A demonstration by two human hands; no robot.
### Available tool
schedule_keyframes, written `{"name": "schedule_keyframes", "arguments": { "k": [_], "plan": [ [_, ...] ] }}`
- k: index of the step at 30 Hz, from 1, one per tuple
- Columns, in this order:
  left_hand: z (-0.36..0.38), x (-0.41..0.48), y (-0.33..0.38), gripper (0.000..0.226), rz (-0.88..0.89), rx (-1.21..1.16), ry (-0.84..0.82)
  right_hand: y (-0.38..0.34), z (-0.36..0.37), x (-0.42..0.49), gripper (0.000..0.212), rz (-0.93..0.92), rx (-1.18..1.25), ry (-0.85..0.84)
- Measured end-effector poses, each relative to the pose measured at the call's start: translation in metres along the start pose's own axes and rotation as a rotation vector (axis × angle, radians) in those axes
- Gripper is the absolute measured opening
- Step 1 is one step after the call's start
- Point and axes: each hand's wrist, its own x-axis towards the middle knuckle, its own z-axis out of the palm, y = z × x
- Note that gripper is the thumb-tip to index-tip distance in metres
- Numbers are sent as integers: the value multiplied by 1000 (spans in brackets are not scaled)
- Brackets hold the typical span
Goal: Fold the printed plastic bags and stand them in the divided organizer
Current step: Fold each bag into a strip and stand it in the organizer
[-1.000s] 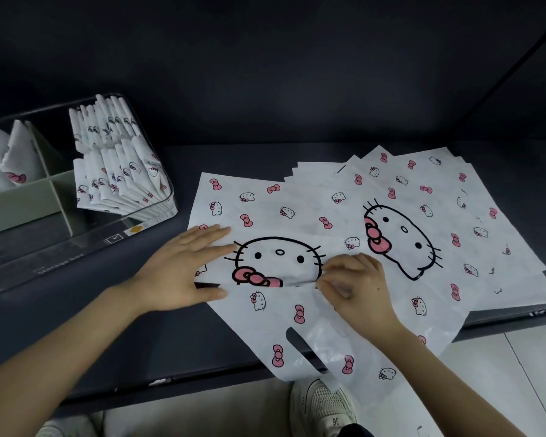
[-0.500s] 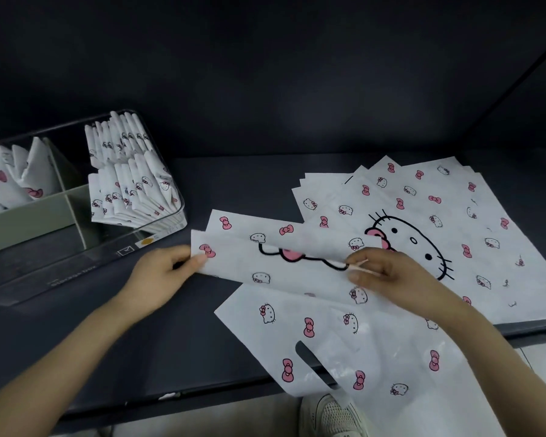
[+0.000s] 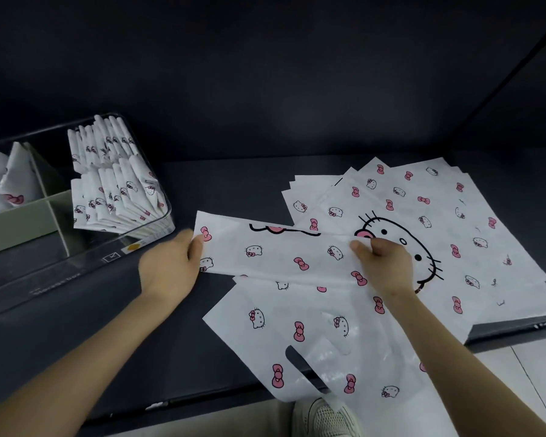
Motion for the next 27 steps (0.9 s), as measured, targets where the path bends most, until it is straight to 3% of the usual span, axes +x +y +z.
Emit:
{"name": "schedule_keyframes", "arguments": {
  "k": [4,12,18,20,22,27],
  "plan": [
    [2,4,4,29,-41,-1,86,2,6,0,55,-23,-35,51],
    [8,-13,22,57,460,312,259,2,3,5,53,-41,-75,7],
    [20,-7,25,69,594,307,23,1,3,6,54,-32,-82,-4],
    [26,-6,21,67,582,202,-78,1,2,7,54,-29,-90,-4],
    [27,-8,20,50,529,112,-130,1,2,7,53,-31,-85,1],
    [27,-12,21,62,477,43,-177,4,4,9,53,-22,-63,2]
  ]
}}
